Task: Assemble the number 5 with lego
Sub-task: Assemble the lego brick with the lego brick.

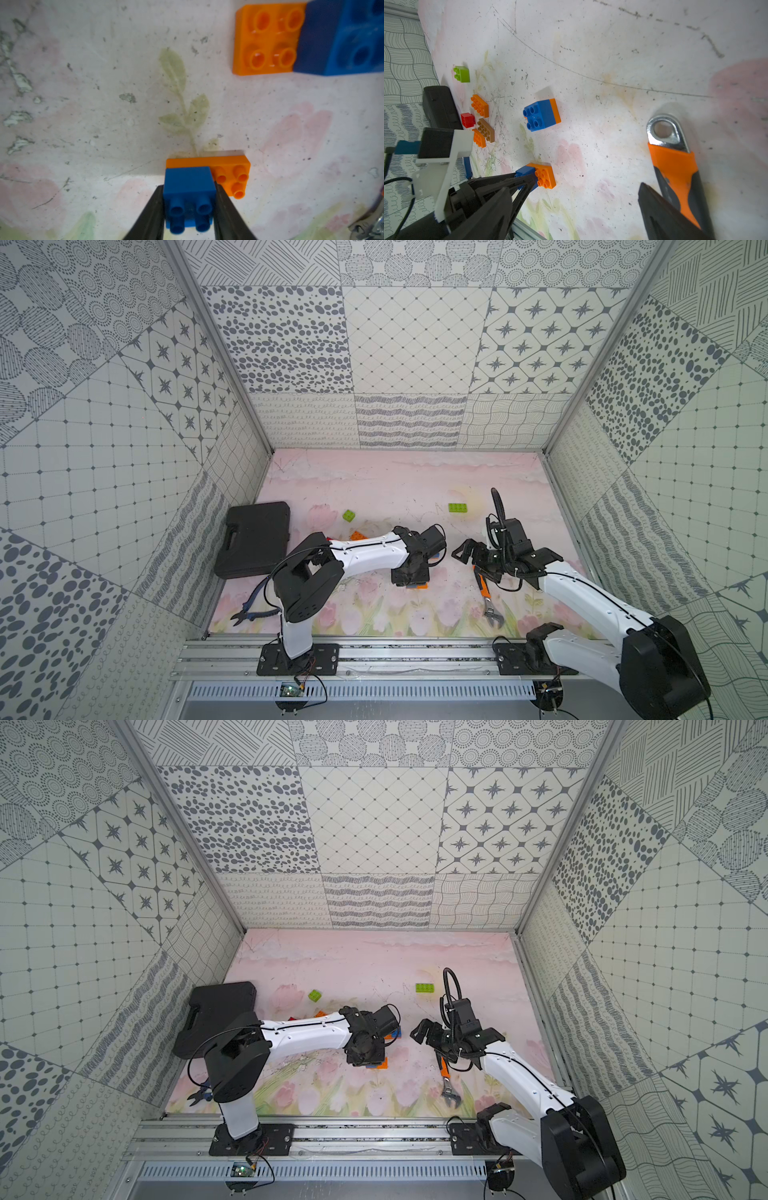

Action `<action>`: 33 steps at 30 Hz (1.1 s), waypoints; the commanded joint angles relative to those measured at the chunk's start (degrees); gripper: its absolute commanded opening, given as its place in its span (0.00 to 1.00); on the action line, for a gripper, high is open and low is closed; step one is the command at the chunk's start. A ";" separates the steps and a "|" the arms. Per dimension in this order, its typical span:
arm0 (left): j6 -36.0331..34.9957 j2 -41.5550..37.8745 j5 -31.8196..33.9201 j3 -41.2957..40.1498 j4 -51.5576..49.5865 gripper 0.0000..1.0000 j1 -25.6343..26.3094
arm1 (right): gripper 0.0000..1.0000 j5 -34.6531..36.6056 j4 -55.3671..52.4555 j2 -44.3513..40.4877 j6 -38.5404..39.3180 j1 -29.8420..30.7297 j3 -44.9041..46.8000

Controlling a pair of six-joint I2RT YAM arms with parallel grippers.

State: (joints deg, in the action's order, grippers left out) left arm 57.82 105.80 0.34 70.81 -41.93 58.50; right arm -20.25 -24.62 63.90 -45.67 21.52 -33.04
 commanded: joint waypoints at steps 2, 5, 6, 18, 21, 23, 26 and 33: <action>-0.49 1.71 -0.44 -0.50 -1.89 0.21 -0.05 | 0.99 0.14 1.16 -0.90 -0.37 0.19 -0.54; -0.51 1.82 0.80 -0.14 -3.85 0.20 -0.05 | 0.99 0.72 1.31 -0.54 -0.08 0.19 -0.62; -0.76 1.49 0.81 -0.10 -3.78 0.21 -0.05 | 0.99 0.69 1.54 -0.35 -0.10 0.14 -0.71; -2.38 -2.14 0.77 1.18 -3.60 0.46 -0.05 | 0.99 -0.36 3.39 1.10 -0.78 0.37 -0.11; -2.00 -1.13 0.94 1.07 -3.95 0.42 -0.05 | 0.99 -0.66 3.76 1.38 -0.78 0.36 0.08; -1.97 -0.26 0.49 1.00 -4.21 0.36 -0.05 | 0.99 -0.75 3.40 1.57 -0.76 0.34 -0.18; -1.62 0.41 0.22 0.24 -3.63 0.25 -0.04 | 0.99 -0.54 3.31 1.35 -0.87 0.32 -0.19; -1.75 4.68 1.21 -1.49 -3.13 0.16 -0.05 | 0.99 -0.58 3.29 1.43 -0.83 0.37 0.16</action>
State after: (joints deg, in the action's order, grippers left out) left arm 56.53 105.97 0.36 71.46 -42.65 58.48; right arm -20.58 -23.22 64.86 -46.11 21.56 -33.01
